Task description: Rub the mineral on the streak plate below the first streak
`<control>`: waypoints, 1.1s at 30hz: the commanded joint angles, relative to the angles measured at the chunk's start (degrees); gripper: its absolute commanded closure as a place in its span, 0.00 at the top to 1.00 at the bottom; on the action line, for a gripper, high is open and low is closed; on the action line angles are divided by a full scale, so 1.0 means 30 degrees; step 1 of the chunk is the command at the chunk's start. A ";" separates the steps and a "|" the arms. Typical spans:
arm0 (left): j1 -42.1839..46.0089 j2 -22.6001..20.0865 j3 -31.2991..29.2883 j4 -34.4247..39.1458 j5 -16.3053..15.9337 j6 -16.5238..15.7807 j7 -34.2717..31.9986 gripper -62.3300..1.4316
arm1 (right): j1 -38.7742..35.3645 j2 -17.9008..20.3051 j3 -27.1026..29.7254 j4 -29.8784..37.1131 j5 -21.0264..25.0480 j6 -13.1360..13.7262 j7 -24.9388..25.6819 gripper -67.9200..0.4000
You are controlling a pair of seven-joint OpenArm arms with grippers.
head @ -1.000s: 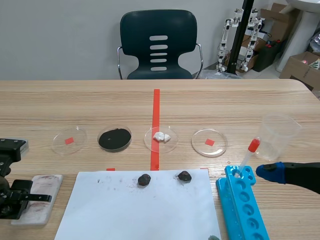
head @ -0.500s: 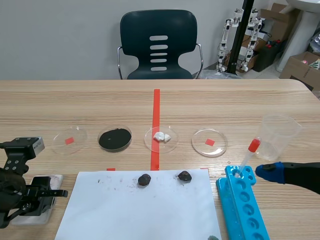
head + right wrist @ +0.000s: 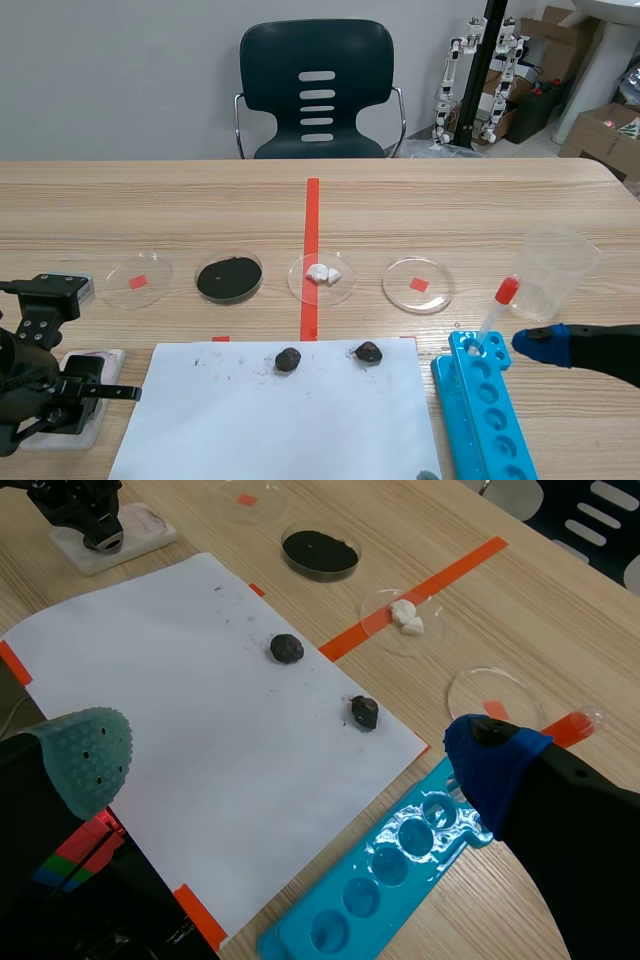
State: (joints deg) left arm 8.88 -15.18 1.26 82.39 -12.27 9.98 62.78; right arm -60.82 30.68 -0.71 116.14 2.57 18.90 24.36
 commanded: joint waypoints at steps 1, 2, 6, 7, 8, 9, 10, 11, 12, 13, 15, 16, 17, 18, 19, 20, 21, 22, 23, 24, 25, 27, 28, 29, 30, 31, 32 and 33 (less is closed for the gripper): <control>0.0430 -0.0415 -0.0182 -0.0437 0.1566 0.0561 0.0474 0.13 | 0.0058 0.0087 0.0131 0.0160 0.0197 -0.0007 0.0335 1.00; 0.0430 -0.0452 -0.0182 -0.0437 0.1778 0.0852 0.0525 0.13 | 0.0058 0.0087 0.0131 0.0160 0.0197 -0.0007 0.0335 1.00; 0.0430 -0.0663 -0.0197 -0.0437 0.2594 0.1741 0.0860 0.13 | 0.0058 0.0087 0.0131 0.0160 0.0197 -0.0007 0.0335 1.00; 0.0430 -0.0736 -0.0197 -0.0437 0.2827 0.1931 0.0954 0.13 | 0.0058 0.0087 0.0131 0.0160 0.0197 -0.0007 0.0335 1.00; 0.0444 -0.0780 -0.0204 -0.0437 0.3002 0.1989 0.0954 0.13 | 0.0058 0.0087 0.0131 0.0160 0.0197 -0.0007 0.0335 1.00; 0.0495 -0.0823 -0.0219 -0.0401 0.3038 0.1996 0.0911 0.13 | 0.0058 0.0087 0.0131 0.0160 0.0197 -0.0007 0.0335 1.00; 0.0590 -0.0867 -0.0219 -0.0328 0.3038 0.1996 0.0852 0.13 | 0.0058 0.0087 0.0131 0.0160 0.0197 -0.0007 0.0335 1.00; 0.0729 -0.0896 -0.0211 -0.0138 0.3031 0.1996 0.0721 0.13 | 0.0058 0.0087 0.0131 0.0160 0.0197 -0.0007 0.0335 1.00; 0.0933 -0.0940 -0.0211 0.0146 0.3016 0.1996 0.0437 0.13 | 0.0058 0.0087 0.0131 0.0160 0.0197 -0.0007 0.0335 1.00; 0.1195 -0.0940 -0.0219 0.0554 0.2965 0.1996 0.0087 0.13 | 0.0058 0.0087 0.0131 0.0160 0.0197 -0.0007 0.0335 1.00; 0.1851 -0.0933 -0.0211 0.1632 0.2914 0.1996 -0.0998 0.13 | 0.0058 0.0087 0.0131 0.0160 0.0197 -0.0007 0.0335 1.00; 0.2208 -0.0933 -0.0211 0.2244 0.2812 0.1996 -0.1639 0.13 | 0.0058 0.0087 0.0131 0.0160 0.0197 -0.0007 0.0335 1.00; 0.2608 -0.0925 -0.0211 0.2973 0.2747 0.1996 -0.2404 0.13 | 0.0058 0.0087 0.0131 0.0160 0.0197 -0.0007 0.0335 1.00; 0.2994 -0.0925 -0.0211 0.3621 0.2659 0.1996 -0.3162 0.13 | 0.0058 0.0087 0.0131 0.0160 0.0197 -0.0007 0.0335 1.00; 0.3388 -0.0925 -0.0211 0.4284 0.2506 0.1996 -0.4036 0.13 | 0.0058 0.0087 0.0131 0.0160 0.0197 -0.0007 0.0335 1.00; 0.3767 -0.0925 -0.0211 0.4881 0.2375 0.1989 -0.4940 0.13 | 0.0058 0.0087 0.0131 0.0160 0.0197 -0.0007 0.0335 1.00; 0.4153 -0.0925 -0.0211 0.5464 0.2310 0.1989 -0.5894 0.13 | 0.0058 0.0087 0.0131 0.0160 0.0197 -0.0007 0.0335 1.00; 0.4495 -0.0918 -0.0211 0.5960 0.2310 0.1982 -0.6747 0.13 | 0.0058 0.0087 0.0131 0.0160 0.0197 -0.0007 0.0335 1.00; 0.4838 -0.0925 -0.0211 0.6404 0.2317 0.1938 -0.7716 0.13 | 0.0058 0.0087 0.0131 0.0160 0.0197 -0.0007 0.0335 1.00; 0.5151 -0.0925 -0.0211 0.6776 0.2317 0.1923 -0.8757 0.13 | 0.0058 0.0087 0.0131 0.0160 0.0197 -0.0007 0.0335 1.00; 0.5508 -0.0925 -0.0211 0.7125 0.2310 0.1923 -0.9887 0.13 | 0.0058 0.0087 0.0131 0.0160 0.0197 -0.0007 0.0335 1.00; 0.6193 -0.0874 -0.0211 0.7592 0.2244 0.1916 -1.1672 0.13 | 0.0058 0.0087 0.0131 0.0160 0.0197 -0.0007 0.0335 1.00; 0.6492 -0.0831 -0.0219 0.7745 0.2113 0.1916 -1.2582 0.13 | 0.0058 0.0087 0.0131 0.0160 0.0197 -0.0007 0.0335 1.00; 0.6841 -0.0750 -0.0219 0.7876 0.1931 0.1865 -1.3646 0.13 | 0.0058 0.0087 0.0131 0.0160 0.0197 -0.0007 0.0335 1.00; 0.7169 -0.0641 -0.0219 0.7970 0.1894 0.1727 -1.4586 0.13 | 0.0058 0.0087 0.0131 0.0160 0.0197 -0.0007 0.0335 1.00; 0.7533 -0.0539 -0.0219 0.8051 0.1880 0.1494 -1.5577 0.13 | 0.0058 0.0087 0.0131 0.0160 0.0197 -0.0007 0.0335 1.00; 0.7861 -0.0430 -0.0219 0.8102 0.1872 0.1107 -1.6385 0.13 | 0.0058 0.0087 0.0131 0.0160 0.0197 -0.0007 0.0335 1.00; 0.8182 -0.0284 -0.0219 0.8145 0.1872 0.0663 -1.7180 0.13 | 0.0058 0.0087 0.0131 0.0160 0.0197 -0.0007 0.0335 1.00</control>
State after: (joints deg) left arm 32.91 -16.78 0.97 106.24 -6.68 12.71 12.73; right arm -60.82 30.68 -0.71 116.14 2.55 18.90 24.36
